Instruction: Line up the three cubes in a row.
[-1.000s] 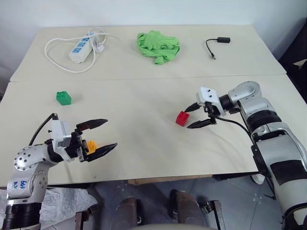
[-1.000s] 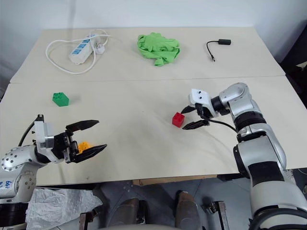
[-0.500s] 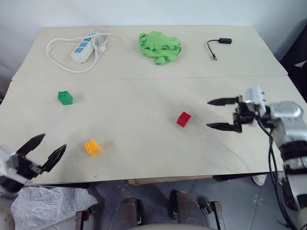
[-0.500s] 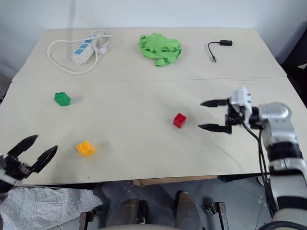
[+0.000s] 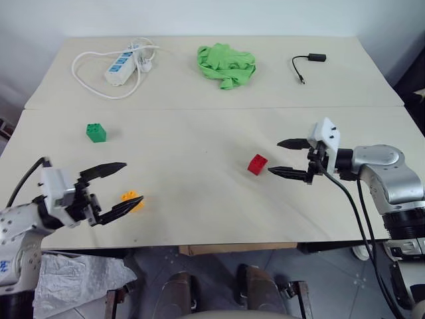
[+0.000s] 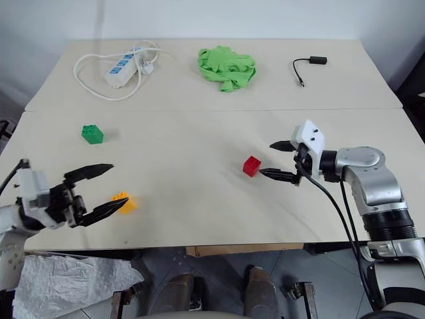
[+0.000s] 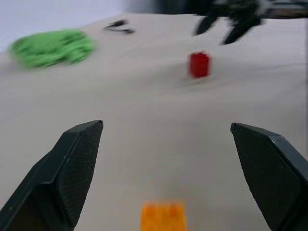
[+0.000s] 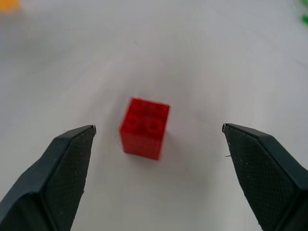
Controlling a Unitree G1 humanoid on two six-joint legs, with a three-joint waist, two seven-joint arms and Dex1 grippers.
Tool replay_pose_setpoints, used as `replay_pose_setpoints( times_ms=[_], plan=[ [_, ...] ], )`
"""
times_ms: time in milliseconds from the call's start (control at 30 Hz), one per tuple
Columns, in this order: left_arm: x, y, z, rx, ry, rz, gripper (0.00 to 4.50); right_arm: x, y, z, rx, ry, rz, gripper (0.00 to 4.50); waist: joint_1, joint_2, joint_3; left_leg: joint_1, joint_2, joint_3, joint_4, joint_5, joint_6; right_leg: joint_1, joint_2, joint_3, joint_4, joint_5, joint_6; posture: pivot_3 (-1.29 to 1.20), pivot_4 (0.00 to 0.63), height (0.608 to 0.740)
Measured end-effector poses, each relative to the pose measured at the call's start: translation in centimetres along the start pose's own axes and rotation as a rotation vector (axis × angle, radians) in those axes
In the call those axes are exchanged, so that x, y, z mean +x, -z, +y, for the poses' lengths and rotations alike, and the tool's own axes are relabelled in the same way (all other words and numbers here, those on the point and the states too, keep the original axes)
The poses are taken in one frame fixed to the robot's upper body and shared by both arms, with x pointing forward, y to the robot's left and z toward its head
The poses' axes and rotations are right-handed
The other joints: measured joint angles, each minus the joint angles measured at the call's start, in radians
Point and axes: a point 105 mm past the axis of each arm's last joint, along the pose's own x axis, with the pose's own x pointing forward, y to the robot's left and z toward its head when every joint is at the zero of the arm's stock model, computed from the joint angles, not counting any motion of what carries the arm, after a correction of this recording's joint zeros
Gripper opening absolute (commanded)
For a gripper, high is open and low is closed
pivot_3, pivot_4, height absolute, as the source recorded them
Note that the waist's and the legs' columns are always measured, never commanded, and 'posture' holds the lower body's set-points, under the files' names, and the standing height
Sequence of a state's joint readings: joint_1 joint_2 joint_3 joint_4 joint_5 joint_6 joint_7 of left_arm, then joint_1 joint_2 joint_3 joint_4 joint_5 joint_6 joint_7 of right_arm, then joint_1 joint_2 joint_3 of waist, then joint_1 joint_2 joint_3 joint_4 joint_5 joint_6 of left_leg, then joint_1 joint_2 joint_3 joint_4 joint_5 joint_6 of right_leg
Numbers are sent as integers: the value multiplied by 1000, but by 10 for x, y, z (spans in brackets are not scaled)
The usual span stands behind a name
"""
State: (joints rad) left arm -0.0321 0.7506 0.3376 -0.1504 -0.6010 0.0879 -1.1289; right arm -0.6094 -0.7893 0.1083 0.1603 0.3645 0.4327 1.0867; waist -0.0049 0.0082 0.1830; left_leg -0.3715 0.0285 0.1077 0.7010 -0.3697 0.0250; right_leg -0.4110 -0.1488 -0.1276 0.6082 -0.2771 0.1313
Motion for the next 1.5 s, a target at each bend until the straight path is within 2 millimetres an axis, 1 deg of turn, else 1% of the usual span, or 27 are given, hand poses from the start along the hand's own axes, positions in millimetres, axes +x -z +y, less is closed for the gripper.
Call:
replay_pose_setpoints(
  times_ms=[67, 167, 300, 467, 600, 667, 767, 967, 1000, 1067, 1200, 1300, 1400, 1500],
  plan=[
    [13, 2, 2, -5, 67, 7, 4500, 10, -4, 1, 24, 4, 43, 4423, -6, 0, 0, 0, -1, 3, -1, 0, 0, -1, 1, -2, -1, 0, 0, 0, 150, 740],
    [20, 6, -1, -18, 114, 16, 4500, 19, -4, 2, 25, 23, 87, 4423, -16, 0, 0, 0, 0, 11, -2, 0, 0, -2, 2, -4, -1, 0, -1, 0, 150, 740],
    [20, 11, -2, -40, 112, 19, 4500, 30, 6, 5, 95, 45, 139, 4423, -23, 0, 0, 0, 0, 12, -2, 0, 0, -2, 2, -4, -2, 0, -1, 0, 150, 740],
    [16, 22, -10, -87, 102, 35, 4500, 43, 7, 13, 97, 38, 143, 4423, -23, 0, 0, 0, 1, 12, -2, 0, 0, -2, 2, -4, -2, 0, -1, 0, 150, 740],
    [13, 22, -9, -85, 89, 36, 4500, 52, 11, 13, 112, 64, 139, 4423, -20, 0, 0, 0, 0, 12, -2, 0, 0, -2, 1, -4, -1, 0, -1, 0, 150, 740],
    [13, 22, -9, -82, 88, 35, 4500, 53, 11, 12, 111, 70, 140, 4423, -21, 0, 0, 0, 0, 12, -2, 0, 0, -2, 1, -4, -1, 0, -1, 0, 150, 740],
    [14, 21, -9, -79, 86, 29, 4500, 54, 11, 11, 109, 76, 139, 3841, -23, 0, 0, 0, 0, 12, -2, 0, 0, -2, 2, -4, -1, 0, -1, 0, 150, 740],
    [13, 23, -8, -86, 77, 24, 4500, 49, 11, 13, 88, 38, 147, 1715, -22, 0, 0, 0, 0, 12, -2, 0, 0, -2, 2, -4, -1, 0, -1, 0, 150, 740],
    [13, 24, -8, -85, 76, 25, 4500, 47, 9, 14, 54, 11, 140, 1469, -22, 0, 0, 0, 0, 12, -2, 0, 0, -2, 2, -4, -1, 0, -1, 0, 150, 740],
    [13, 24, -8, -84, 73, 25, 4500, 44, 4, 15, -30, -62, 111, 1489, -24, 0, 0, 0, 0, 12, -2, 0, 0, -2, 2, -4, -2, 0, -1, 0, 150, 740],
    [13, 26, -10, -85, 71, 22, 4500, 41, -13, 15, -212, -252, 27, 1489, -27, 0, 0, 1, 1, 13, -2, 0, 0, -2, 2, -4, -2, 0, -1, 0, 150, 740],
    [13, 27, -10, -88, 64, 20, 4500, 44, -22, 14, -312, -374, -11, 1489, -33, -1, 0, 1, 1, 13, -2, 0, 0, -1, 3, -4, -2, 0, -1, 0, 150, 740],
    [13, 29, -12, -96, 58, 18, 4500, 51, -15, 10, -362, -455, 48, 1489, -39, -1, 0, 1, 1, 13, -2, 0, 0, -1, 3, -4, -1, 0, -1, 0, 150, 740],
    [12, 32, -14, -109, 50, 22, 4500, 57, 5, 4, -377, -487, 212, 1489, -42, 0, 0, 1, 1, 12, -2, 0, 0, -1, 3, -4, -1, 0, -1, 0, 150, 740]
  ],
)
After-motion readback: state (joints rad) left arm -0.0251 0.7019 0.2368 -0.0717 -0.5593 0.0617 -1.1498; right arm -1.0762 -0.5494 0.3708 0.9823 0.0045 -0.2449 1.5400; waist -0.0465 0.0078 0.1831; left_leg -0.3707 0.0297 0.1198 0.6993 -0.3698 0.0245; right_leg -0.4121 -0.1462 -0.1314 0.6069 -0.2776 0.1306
